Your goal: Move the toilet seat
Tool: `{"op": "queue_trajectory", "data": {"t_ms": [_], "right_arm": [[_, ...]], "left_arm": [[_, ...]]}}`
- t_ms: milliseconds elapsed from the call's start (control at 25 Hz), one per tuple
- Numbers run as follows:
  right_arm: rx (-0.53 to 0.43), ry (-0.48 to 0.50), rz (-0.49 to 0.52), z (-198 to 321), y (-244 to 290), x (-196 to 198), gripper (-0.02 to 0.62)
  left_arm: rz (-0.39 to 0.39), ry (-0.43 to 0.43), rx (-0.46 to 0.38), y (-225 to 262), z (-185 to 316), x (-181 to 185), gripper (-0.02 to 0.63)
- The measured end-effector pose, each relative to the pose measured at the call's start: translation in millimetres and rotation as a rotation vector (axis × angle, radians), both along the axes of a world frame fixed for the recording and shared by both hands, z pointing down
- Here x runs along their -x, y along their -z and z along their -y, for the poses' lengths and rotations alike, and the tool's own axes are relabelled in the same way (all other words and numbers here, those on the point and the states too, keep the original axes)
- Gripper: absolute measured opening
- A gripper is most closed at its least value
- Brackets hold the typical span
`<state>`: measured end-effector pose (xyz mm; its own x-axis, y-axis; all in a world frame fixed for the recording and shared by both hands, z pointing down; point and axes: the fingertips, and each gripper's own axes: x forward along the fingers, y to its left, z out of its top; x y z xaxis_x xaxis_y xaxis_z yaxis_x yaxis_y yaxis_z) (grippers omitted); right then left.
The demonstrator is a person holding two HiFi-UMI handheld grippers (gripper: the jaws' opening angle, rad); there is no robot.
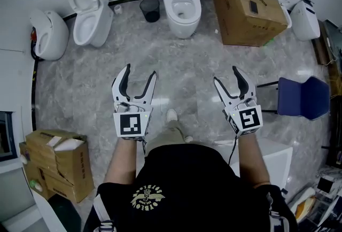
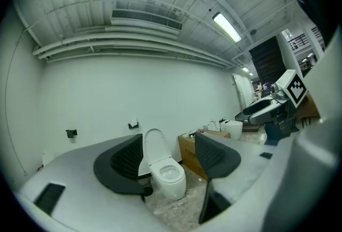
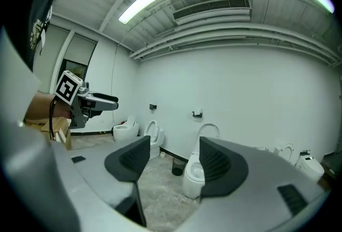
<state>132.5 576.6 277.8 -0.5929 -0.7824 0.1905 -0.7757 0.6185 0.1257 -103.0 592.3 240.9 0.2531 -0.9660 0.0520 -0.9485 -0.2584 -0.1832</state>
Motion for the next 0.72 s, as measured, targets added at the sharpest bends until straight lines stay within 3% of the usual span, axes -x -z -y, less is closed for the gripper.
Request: {"op": "queue_trajectory", "data": {"t_ms": [480, 720], "right_arm": [[-0.037, -0.035, -0.009, 91, 21, 29, 0.276], [-0.044, -0.057, -0.027, 114, 26, 39, 0.276]], "left_arm": [[0.009, -0.069, -0.034, 18, 100, 23, 0.287], [0.027, -0.095, -0.011, 11, 132, 35, 0.288]]}}
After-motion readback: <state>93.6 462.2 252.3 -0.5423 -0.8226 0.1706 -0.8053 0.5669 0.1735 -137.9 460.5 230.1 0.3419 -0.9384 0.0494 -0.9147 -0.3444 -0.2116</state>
